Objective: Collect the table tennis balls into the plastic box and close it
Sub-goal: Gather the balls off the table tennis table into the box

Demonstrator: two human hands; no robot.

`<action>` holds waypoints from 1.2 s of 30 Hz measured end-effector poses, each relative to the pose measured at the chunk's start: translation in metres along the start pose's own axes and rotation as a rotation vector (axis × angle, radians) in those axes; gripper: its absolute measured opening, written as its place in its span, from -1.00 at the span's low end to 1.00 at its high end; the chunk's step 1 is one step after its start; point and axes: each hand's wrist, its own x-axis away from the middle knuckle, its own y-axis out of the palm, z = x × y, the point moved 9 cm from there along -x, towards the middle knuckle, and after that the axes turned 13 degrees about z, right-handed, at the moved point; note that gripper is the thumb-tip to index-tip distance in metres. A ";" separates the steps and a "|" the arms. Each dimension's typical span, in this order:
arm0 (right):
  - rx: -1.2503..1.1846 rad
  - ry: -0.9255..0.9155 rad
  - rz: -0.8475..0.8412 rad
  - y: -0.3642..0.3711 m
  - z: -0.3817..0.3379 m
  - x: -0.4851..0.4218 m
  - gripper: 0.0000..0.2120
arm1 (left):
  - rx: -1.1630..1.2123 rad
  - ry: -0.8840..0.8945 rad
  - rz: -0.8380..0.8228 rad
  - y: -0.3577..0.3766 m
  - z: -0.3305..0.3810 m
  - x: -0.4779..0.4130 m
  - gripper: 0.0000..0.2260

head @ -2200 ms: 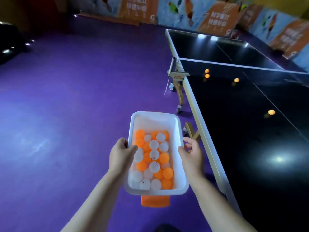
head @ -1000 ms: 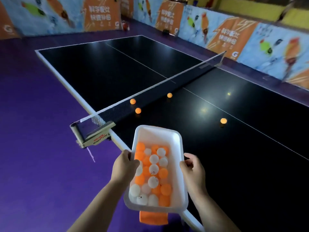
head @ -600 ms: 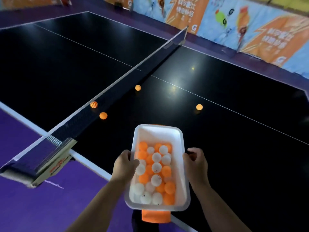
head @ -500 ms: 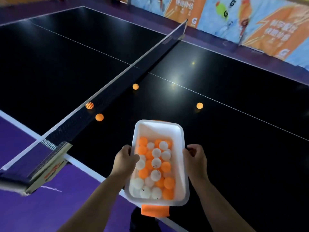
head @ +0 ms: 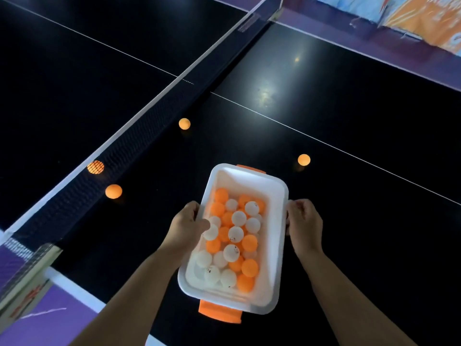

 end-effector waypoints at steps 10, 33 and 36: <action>0.461 -0.349 -0.008 0.059 -0.024 -0.150 -0.76 | -0.341 0.156 0.085 -0.006 0.014 -0.033 -0.96; 0.175 -0.218 -0.036 0.040 -0.046 -0.087 -0.60 | -0.509 0.285 0.090 -0.005 0.022 -0.028 -0.92; 0.030 -0.218 0.028 0.016 -0.070 -0.047 -0.68 | -0.520 0.322 0.076 -0.006 0.024 -0.026 -0.90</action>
